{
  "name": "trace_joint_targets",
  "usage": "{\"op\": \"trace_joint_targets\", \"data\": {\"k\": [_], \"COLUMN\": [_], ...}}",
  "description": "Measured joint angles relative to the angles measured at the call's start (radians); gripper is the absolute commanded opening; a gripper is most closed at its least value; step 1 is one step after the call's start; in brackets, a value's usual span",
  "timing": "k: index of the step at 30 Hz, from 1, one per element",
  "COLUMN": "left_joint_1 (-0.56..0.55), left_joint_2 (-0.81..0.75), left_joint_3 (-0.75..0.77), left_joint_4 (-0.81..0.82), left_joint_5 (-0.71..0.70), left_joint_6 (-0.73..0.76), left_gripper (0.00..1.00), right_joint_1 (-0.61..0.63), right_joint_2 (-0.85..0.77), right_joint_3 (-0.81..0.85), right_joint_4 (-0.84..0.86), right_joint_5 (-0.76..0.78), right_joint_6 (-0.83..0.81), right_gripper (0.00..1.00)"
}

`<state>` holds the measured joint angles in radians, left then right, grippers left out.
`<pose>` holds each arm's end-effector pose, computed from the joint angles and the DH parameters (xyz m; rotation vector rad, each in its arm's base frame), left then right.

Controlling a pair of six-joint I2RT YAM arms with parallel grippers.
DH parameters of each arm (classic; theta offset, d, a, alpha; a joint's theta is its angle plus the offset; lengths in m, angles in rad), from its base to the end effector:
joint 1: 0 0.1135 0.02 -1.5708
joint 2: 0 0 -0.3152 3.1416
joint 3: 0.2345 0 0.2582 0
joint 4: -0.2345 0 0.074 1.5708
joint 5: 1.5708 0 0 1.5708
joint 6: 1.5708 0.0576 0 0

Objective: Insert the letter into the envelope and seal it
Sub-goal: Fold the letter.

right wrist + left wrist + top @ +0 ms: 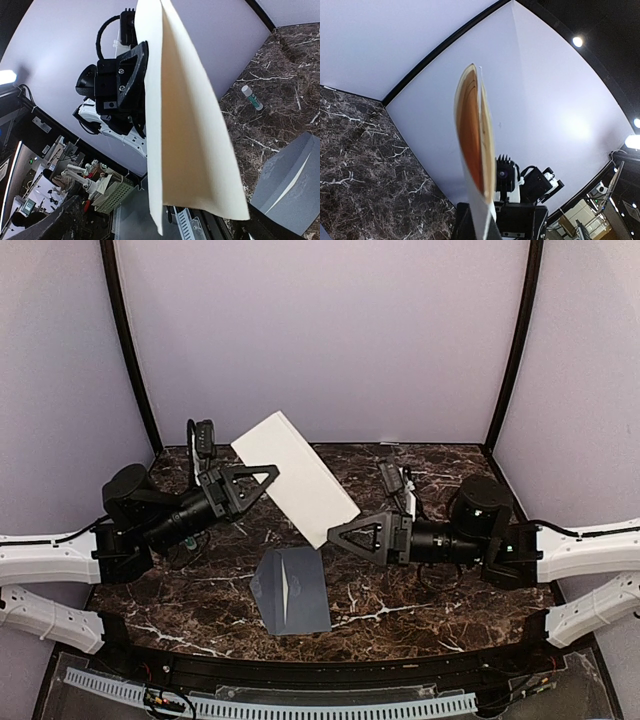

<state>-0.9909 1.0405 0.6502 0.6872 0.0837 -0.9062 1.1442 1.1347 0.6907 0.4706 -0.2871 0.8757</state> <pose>0.1282 -0.2045 0.3838 0.1454 1.4658 -1.6511 0.0963 0.2513 0.3489 -0.5168 1.7865 1.7412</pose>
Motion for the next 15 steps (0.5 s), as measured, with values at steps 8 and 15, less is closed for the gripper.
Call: {"op": "trace_joint_targets", "data": {"k": [8,15], "left_joint_1": [0.0,0.0], "left_joint_2": [-0.012,-0.013], "left_joint_3": [-0.015,-0.018], "left_joint_4": [0.03,0.03], "left_joint_5": [-0.045,-0.045], "left_joint_6": [-0.032,-0.049], "left_gripper": [0.0,0.0], "right_joint_1": [0.061,0.062], "right_joint_2": [0.117,0.139], "right_joint_3": [0.0,0.003], "right_joint_4": [0.136,0.229], "right_joint_5": [0.092,0.139], "right_joint_6": [0.052,0.086], "right_gripper": [0.65,0.12]}}
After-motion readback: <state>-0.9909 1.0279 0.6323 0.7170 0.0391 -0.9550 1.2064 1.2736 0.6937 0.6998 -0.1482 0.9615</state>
